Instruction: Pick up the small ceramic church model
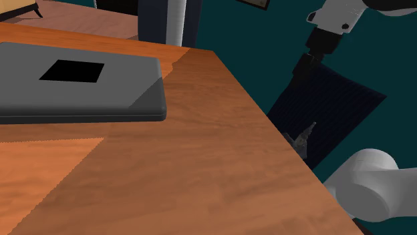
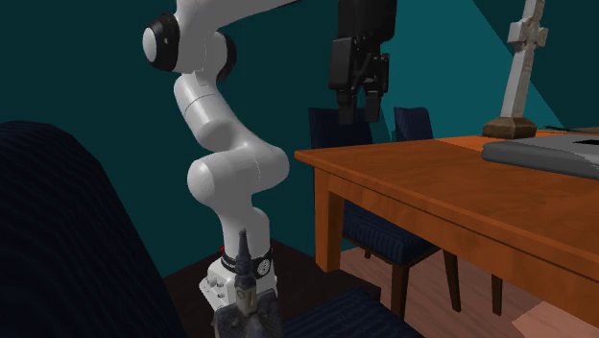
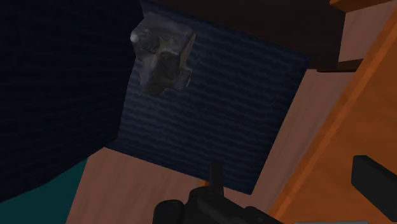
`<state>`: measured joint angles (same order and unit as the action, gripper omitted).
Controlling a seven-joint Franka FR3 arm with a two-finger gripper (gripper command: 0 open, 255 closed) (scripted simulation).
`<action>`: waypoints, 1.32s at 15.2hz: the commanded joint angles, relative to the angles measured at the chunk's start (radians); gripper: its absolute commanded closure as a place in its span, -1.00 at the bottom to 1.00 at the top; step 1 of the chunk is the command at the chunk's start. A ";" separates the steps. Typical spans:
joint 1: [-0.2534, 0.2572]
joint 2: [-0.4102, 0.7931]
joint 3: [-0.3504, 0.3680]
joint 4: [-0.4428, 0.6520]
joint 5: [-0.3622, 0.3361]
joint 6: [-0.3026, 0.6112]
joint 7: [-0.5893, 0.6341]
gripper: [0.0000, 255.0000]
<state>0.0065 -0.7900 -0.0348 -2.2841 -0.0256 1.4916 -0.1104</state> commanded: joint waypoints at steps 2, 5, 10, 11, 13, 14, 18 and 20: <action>-0.024 0.010 -0.011 -0.010 -0.002 0.004 0.032 -1.00; -0.098 0.035 -0.044 -0.044 -0.008 0.015 0.126 -1.00; -0.222 0.056 -0.101 -0.114 -0.018 0.028 0.282 -1.00; -0.247 0.057 -0.112 -0.130 -0.021 0.030 0.314 -1.00; -0.300 0.057 -0.135 -0.163 -0.026 0.033 0.377 -1.00; -0.326 0.054 -0.146 -0.181 -0.029 0.033 0.408 -1.00; -0.438 0.034 -0.190 -0.257 -0.044 0.033 0.536 -1.00; -0.441 0.034 -0.192 -0.271 -0.046 0.047 0.537 -1.00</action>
<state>-0.4256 -0.7513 -0.2241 -2.5380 -0.0702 1.5296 0.4157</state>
